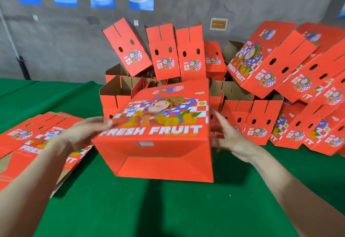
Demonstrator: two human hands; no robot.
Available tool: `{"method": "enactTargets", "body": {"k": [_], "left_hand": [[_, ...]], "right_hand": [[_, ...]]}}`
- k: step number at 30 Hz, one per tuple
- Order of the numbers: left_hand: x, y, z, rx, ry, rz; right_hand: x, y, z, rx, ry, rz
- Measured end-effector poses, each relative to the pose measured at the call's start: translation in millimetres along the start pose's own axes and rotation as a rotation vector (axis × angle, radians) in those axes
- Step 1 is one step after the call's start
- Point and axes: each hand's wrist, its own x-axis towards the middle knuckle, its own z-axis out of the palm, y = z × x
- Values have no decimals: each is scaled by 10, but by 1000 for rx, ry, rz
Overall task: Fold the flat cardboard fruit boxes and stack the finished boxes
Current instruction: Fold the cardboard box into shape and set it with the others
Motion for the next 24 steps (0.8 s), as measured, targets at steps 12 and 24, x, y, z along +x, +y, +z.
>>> {"method": "enactTargets", "body": {"k": [12,24], "left_hand": [[131,-234,291,527,-35,-131],[326,691,1037,383,81,681]], "right_hand": [[-197,-19,298,-778,67,-125],[187,-468,143,-836,529,-398]]}}
